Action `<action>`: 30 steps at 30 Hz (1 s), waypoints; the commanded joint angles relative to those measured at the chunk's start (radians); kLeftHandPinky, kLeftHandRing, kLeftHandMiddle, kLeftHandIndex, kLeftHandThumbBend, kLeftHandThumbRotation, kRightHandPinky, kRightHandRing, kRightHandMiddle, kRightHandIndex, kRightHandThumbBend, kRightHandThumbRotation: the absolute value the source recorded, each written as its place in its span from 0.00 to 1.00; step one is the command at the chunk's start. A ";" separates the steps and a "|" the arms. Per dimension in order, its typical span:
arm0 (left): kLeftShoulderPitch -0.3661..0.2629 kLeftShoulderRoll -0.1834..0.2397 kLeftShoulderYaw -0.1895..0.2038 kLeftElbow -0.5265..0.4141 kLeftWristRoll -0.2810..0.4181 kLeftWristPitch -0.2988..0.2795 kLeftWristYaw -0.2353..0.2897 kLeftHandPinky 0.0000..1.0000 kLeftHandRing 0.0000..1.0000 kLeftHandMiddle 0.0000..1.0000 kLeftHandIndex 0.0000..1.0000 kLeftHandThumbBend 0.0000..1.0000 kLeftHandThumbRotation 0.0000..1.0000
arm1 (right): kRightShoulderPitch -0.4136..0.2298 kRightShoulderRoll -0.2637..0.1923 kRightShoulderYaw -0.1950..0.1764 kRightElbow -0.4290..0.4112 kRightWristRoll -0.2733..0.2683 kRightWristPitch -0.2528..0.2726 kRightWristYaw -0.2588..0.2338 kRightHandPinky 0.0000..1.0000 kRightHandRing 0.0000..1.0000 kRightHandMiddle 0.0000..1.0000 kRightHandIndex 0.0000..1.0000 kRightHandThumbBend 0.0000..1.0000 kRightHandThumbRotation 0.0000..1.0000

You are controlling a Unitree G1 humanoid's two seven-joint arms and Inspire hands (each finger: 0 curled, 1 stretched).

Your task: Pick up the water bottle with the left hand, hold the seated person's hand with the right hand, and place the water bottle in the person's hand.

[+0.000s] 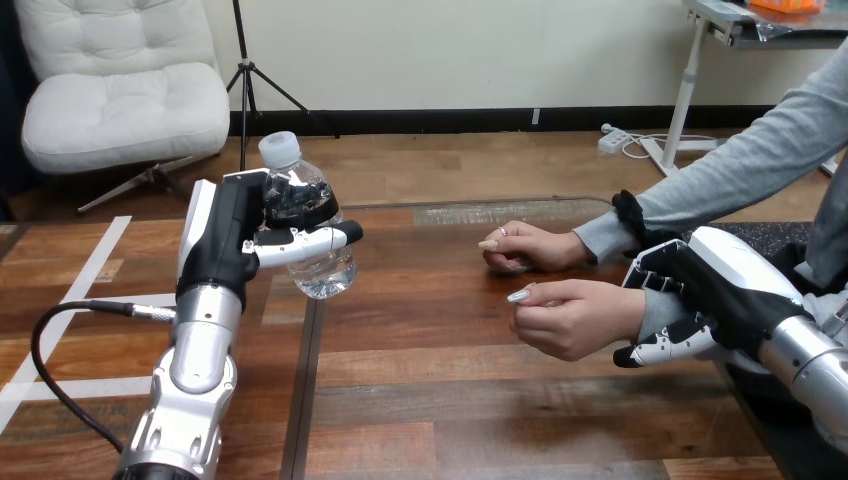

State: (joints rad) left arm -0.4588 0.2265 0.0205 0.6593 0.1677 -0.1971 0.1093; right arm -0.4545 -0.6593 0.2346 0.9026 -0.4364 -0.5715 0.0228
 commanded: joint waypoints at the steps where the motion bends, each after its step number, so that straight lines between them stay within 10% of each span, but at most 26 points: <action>1: -0.039 0.025 0.012 -0.074 0.004 -0.009 0.008 0.27 0.34 0.38 0.38 0.74 0.00 | -0.032 -0.001 -0.018 -0.009 0.006 -0.022 -0.015 0.37 0.39 0.43 0.44 0.83 0.00; 30: -0.037 0.023 0.014 -0.083 0.001 0.003 0.007 0.27 0.34 0.38 0.39 0.75 0.00 | -0.038 0.002 -0.014 -0.015 0.008 -0.007 0.008 0.44 0.48 0.52 0.53 0.96 0.00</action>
State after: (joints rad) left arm -0.4583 0.2265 0.0205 0.6584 0.1681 -0.1774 0.1098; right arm -0.4545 -0.6593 0.2346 0.9026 -0.4353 -0.5602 0.0314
